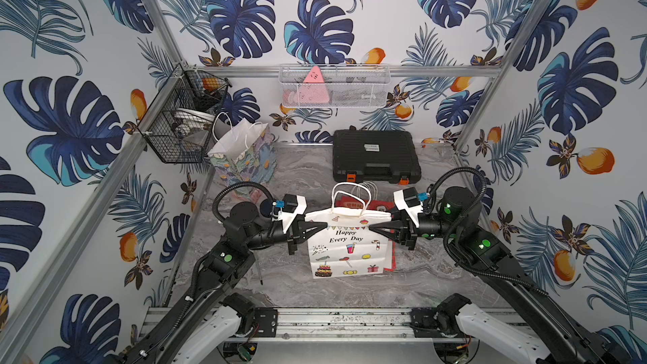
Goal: Put away the paper bag
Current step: Press the paper bag.
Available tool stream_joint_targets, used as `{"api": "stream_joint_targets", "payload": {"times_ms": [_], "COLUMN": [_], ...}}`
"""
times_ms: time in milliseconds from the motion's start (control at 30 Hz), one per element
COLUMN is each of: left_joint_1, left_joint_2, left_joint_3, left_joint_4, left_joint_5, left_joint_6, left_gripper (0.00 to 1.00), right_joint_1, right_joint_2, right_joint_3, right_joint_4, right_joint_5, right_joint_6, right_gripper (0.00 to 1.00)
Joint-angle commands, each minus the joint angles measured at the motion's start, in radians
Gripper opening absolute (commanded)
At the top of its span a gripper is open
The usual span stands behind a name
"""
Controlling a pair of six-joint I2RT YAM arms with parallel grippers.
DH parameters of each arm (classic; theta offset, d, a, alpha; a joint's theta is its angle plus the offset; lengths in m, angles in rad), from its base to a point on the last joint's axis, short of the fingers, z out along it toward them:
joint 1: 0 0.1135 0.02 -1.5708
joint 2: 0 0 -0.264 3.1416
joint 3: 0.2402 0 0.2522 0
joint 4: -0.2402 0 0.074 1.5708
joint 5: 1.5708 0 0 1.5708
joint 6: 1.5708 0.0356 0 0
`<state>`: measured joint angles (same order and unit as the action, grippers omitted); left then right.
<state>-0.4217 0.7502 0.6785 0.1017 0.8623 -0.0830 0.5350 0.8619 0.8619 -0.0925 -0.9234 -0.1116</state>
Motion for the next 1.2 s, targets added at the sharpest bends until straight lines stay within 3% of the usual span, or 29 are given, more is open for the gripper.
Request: {"api": "stream_joint_targets", "payload": {"times_ms": [0, 33, 67, 100, 167, 233, 333, 400, 633, 800, 833, 867, 900, 967, 1100, 1167], "left_joint_1": [0.002, 0.002, 0.002, 0.001, 0.002, 0.002, 0.005, 0.007, 0.008, 0.009, 0.009, 0.009, 0.009, 0.009, 0.009, 0.008], "left_joint_2": [-0.002, -0.005, -0.01, -0.013, -0.023, -0.035, -0.038, -0.026, 0.014, -0.006, -0.011, -0.015, -0.02, -0.029, -0.029, -0.022], "left_joint_3": [-0.007, -0.008, -0.01, -0.01, -0.011, -0.016, -0.029, -0.023, 0.037, 0.029, 0.029, 0.029, 0.027, 0.012, -0.023, -0.025], "left_joint_4": [0.042, 0.034, 0.025, 0.019, 0.012, 0.02, 0.103, 0.157, 0.152, 0.172, 0.166, 0.149, 0.128, 0.095, 0.063, 0.049], "left_joint_5": [-0.006, -0.016, -0.026, -0.029, -0.026, -0.028, -0.002, 0.033, 0.102, 0.103, 0.095, 0.078, 0.066, 0.055, 0.093, 0.126], "left_joint_6": [-0.02, -0.02, -0.02, -0.021, -0.02, -0.028, -0.083, -0.115, -0.106, -0.116, -0.114, -0.108, -0.098, -0.078, -0.076, -0.067], "left_gripper": [0.0, 0.0, 0.06, 0.16, 0.5, 0.6, 0.61, 0.55, 0.0, 0.0, 0.09, 0.39, 0.58, 0.76, 0.8, 0.68], "right_joint_1": [0.001, 0.002, 0.002, 0.002, 0.001, 0.0, 0.0, -0.001, -0.003, -0.013, -0.015, -0.017, -0.019, -0.028, -0.036, -0.038], "right_joint_2": [0.002, 0.0, -0.003, -0.007, -0.023, -0.038, -0.053, -0.052, -0.041, -0.054, -0.061, -0.068, -0.075, -0.094, -0.106, -0.096], "right_joint_3": [-0.024, -0.032, -0.041, -0.045, -0.056, -0.062, -0.063, -0.058, -0.039, -0.018, -0.017, -0.018, -0.021, -0.032, -0.033, -0.021], "right_joint_4": [0.11, 0.125, 0.138, 0.146, 0.151, 0.139, 0.093, 0.054, 0.02, -0.027, -0.018, -0.002, 0.016, 0.059, 0.111, 0.112], "right_joint_5": [0.01, 0.034, 0.045, 0.053, 0.075, 0.091, 0.101, 0.107, 0.075, 0.071, 0.055, 0.04, 0.029, 0.019, 0.016, 0.008], "right_joint_6": [0.065, 0.082, 0.091, 0.092, 0.095, 0.084, 0.044, 0.027, 0.012, -0.01, 0.001, 0.012, 0.029, 0.062, 0.105, 0.112], "right_gripper": [0.0, 0.0, 0.0, 0.0, 0.0, 0.0, 0.0, 0.0, 0.0, 0.0, 0.0, 0.0, 0.0, 0.0, 0.0, 0.0]}}
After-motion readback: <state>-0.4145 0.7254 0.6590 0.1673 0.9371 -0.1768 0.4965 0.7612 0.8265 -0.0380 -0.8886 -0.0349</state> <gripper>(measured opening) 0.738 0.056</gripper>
